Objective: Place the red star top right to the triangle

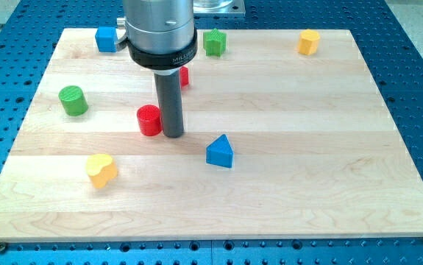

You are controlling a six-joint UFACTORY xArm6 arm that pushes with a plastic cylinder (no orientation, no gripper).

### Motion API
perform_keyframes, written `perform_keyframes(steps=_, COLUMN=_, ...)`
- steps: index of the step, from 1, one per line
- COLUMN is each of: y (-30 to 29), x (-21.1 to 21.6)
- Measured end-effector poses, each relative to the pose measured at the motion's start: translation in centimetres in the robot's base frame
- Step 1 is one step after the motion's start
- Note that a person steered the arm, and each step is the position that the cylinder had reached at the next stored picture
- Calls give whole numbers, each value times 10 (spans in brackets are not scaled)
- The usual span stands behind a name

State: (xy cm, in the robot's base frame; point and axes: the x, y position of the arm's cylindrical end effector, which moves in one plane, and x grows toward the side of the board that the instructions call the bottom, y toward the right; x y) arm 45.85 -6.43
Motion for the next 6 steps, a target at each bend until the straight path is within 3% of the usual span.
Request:
perform_keyframes(steps=1, y=-46, x=0)
perform_keyframes(steps=3, y=-4, x=-115)
perform_keyframes(steps=5, y=-21, x=-189)
perform_keyframes(steps=6, y=21, x=-172)
